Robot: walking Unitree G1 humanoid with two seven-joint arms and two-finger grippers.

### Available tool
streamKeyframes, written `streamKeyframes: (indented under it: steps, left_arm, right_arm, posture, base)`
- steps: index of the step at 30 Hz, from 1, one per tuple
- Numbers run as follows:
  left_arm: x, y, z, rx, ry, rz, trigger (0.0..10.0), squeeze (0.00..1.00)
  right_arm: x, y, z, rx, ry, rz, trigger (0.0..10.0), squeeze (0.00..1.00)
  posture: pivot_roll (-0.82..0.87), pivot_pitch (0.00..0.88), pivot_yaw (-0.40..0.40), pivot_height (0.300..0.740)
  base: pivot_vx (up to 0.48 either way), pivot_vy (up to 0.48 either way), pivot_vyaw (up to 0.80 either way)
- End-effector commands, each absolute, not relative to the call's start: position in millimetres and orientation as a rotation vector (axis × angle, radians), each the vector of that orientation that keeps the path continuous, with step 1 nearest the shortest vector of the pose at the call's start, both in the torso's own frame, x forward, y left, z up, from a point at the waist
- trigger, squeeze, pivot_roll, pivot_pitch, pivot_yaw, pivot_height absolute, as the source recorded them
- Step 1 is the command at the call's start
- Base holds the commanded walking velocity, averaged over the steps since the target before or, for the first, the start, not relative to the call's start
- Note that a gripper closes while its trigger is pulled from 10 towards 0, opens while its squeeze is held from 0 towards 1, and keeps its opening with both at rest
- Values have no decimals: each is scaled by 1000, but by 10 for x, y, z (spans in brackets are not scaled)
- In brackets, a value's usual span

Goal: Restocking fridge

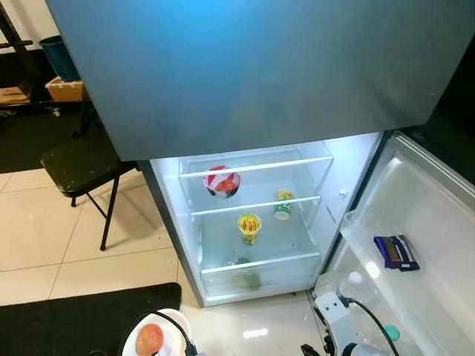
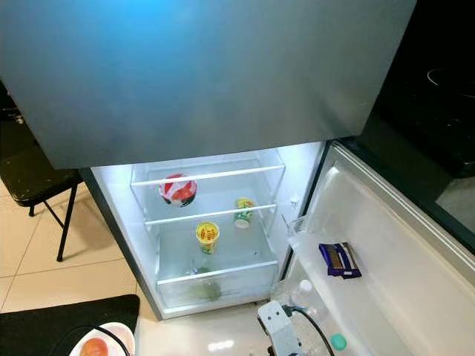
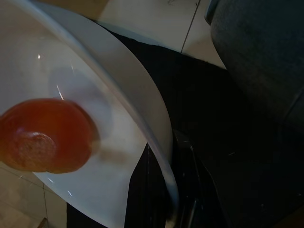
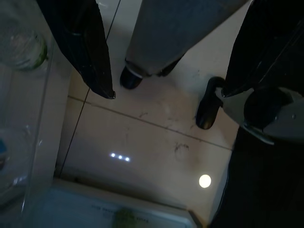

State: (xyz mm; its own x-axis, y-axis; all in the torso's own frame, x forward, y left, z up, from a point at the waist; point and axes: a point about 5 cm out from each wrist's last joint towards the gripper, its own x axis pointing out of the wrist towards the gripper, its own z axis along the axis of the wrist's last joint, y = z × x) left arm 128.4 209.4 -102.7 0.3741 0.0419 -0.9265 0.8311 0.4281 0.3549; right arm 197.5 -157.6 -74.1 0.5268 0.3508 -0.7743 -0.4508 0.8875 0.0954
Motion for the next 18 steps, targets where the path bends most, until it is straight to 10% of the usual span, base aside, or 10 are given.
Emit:
streamKeyframes:
  steps: [1, 18]
  left_arm:
    - [1259, 2105, -1033, 1014, 1082, -641, 10000, 0]
    - [1187, 2108, -1055, 1012, 1101, -634, 10000, 0]
  right_arm:
    - [1980, -1561, -736, -102, 884, 476, 10000, 0]
    - [1978, -1530, -733, -89, 881, 501, 10000, 0]
  posture:
    - [-81, 0, 22, 740]
    - [-73, 0, 20, 740]
  base:
    - [0, 0, 0]
    - [0, 0, 0]
